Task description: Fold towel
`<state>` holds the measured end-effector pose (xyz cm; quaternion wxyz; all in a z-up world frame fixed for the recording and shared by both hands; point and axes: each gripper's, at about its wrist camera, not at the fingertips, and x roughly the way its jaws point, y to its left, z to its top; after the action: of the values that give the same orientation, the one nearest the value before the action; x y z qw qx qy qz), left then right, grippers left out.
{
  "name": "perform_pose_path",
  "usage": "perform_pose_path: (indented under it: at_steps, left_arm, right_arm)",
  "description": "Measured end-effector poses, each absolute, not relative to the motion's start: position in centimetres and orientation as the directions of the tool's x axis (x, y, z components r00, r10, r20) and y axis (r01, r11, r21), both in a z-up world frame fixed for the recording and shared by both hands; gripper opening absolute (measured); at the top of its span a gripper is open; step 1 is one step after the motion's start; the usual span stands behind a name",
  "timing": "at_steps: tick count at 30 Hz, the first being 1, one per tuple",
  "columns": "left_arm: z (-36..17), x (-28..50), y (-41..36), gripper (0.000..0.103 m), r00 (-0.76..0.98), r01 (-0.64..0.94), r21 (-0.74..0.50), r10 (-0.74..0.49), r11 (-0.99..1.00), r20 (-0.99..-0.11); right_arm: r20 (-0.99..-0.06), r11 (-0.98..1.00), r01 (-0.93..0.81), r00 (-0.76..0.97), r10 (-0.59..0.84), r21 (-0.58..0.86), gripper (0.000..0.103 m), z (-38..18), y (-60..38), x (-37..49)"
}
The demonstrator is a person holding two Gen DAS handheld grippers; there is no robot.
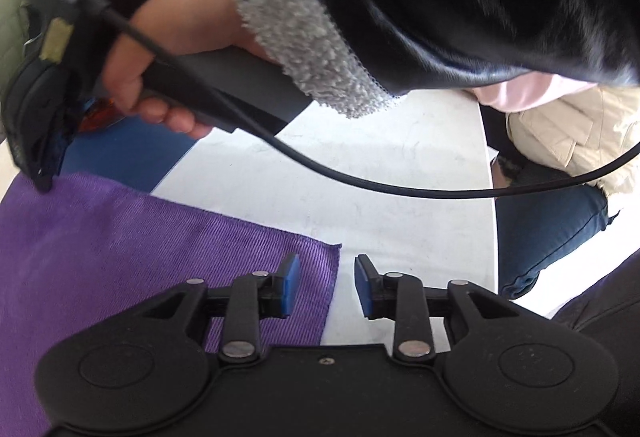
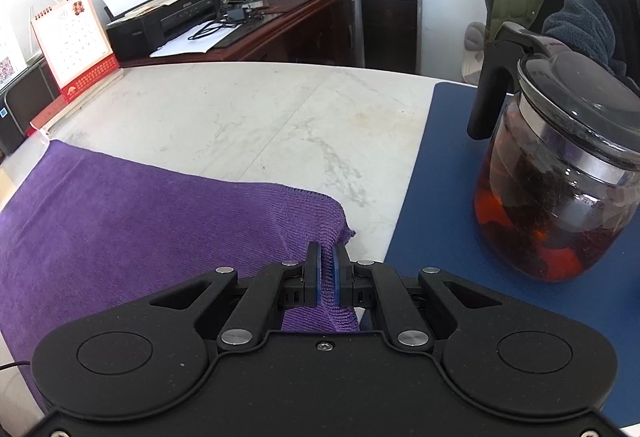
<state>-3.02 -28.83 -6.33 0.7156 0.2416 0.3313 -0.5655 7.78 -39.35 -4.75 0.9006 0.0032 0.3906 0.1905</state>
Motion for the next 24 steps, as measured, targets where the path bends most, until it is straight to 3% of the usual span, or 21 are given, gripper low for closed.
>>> perform_pose_path:
  at_steps: [17,24]
  left_arm:
    - [-7.7,-2.2,-30.0,0.029,0.165,0.97,0.015,-0.612,0.242,-0.774]
    - [-7.6,-0.9,-29.3,0.009,0.168,0.959,-0.014,-0.609,0.283,-0.775]
  right_arm:
    - [-0.69,0.917,-0.342,0.615,0.383,0.204,0.005,-5.5,-40.7,8.3]
    - [-0.686,0.92,-0.332,0.621,0.38,0.208,0.005,-5.6,-40.8,8.1]
